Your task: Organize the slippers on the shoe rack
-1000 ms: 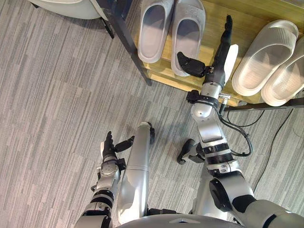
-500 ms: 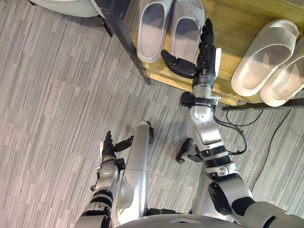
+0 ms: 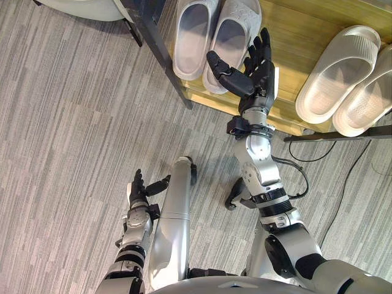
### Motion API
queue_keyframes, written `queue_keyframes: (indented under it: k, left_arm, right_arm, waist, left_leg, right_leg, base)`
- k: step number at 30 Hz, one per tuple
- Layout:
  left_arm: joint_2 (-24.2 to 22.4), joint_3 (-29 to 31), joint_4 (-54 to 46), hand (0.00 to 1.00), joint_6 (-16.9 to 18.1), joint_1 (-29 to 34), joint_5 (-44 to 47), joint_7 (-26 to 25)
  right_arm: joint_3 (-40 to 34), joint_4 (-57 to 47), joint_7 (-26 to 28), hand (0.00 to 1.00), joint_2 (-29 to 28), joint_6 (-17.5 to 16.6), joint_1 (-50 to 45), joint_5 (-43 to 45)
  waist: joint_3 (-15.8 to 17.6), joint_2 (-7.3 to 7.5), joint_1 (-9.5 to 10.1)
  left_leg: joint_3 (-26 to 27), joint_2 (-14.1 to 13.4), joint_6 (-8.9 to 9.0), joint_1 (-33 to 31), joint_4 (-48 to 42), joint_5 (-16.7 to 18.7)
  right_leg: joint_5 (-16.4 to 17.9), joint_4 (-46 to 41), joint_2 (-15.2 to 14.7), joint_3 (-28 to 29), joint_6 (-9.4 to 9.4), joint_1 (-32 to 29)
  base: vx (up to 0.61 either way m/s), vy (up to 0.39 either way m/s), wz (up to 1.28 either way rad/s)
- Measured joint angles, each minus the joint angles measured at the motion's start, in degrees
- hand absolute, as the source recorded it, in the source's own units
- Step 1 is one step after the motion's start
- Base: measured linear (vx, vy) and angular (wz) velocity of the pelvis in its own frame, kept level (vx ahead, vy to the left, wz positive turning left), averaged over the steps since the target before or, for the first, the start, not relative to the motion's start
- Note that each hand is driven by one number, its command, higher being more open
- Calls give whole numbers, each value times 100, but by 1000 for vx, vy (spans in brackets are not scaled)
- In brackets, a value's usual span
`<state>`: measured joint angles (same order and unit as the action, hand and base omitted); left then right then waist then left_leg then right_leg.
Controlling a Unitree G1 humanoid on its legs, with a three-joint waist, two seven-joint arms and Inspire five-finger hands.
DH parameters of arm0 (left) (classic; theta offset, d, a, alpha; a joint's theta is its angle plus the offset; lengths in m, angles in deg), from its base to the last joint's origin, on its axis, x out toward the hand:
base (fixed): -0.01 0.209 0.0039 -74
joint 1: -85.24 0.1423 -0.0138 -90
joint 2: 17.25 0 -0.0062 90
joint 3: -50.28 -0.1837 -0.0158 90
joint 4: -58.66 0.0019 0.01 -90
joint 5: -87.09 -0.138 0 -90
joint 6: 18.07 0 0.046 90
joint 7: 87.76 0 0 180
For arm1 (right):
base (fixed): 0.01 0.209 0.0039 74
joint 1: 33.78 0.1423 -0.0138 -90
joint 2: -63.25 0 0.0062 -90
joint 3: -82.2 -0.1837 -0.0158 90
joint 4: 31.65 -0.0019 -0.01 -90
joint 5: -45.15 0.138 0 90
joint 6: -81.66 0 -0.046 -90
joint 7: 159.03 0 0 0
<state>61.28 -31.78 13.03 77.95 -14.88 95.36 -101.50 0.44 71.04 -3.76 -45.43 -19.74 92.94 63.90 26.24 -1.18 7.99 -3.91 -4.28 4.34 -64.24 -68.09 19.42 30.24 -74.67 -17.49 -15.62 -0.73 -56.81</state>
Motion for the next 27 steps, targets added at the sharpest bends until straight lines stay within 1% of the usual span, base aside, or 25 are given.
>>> queue_keyframes:
  k: [10, 13, 16, 19, 23, 27]
  left_arm:
    - [-26, 27, 18, 100, -3, -1, 4, 6]
    - [-25, 34, 111, 100, -41, 0, -1, 0]
    - [-34, 75, 156, 100, -69, 11, 3, -11]
    - [-30, 87, 148, 100, -92, 11, 2, -9]
    - [-20, 151, 133, 100, -122, 21, 3, -12]
    - [-8, 122, 15, 100, -106, 100, -2, 34]
  right_arm:
    - [-41, 96, 28, 100, 99, 18, 71, 35]
    - [-39, 72, 92, 100, 103, 133, -128, -120]
    - [-32, 6, 111, 100, 54, 142, -394, -195]
    - [-9, -305, 110, 100, 10, 190, -782, -427]
    - [73, -750, 111, 100, -77, 260, -1433, -870]
    - [338, -1384, 162, 100, -76, 342, -2210, -1232]
  waist:
    - [2, -6, 4]
    - [4, -8, -4]
    - [4, -8, -8]
    - [4, -8, -22]
    - [7, -3, -96]
    - [3, 4, -258]
  left_leg:
    - [11, 5, 2, 56, 6, -2]
    - [28, -1, -3, 214, 34, 10]
    - [43, -15, -5, 319, 58, 15]
    - [60, -44, -5, 449, 113, 24]
    - [151, -115, -5, 977, 419, 21]
    - [278, -146, -24, 1679, 916, -8]
  right_leg:
    - [0, -4, -5, 12, -3, 48]
    - [6, 28, -4, 19, 0, 197]
    - [18, 58, 8, 24, 25, 295]
    - [14, 130, 41, 31, 28, 418]
    - [-71, 450, 133, 53, 62, 878]
    - [-163, 963, 184, 32, 121, 1513]
  base:
    - [0, 0, 0]
    - [-1, -3, -1]
    - [0, 0, 0]
    - [4, -13, -5]
    - [35, -19, -11]
    - [61, 2, -9]
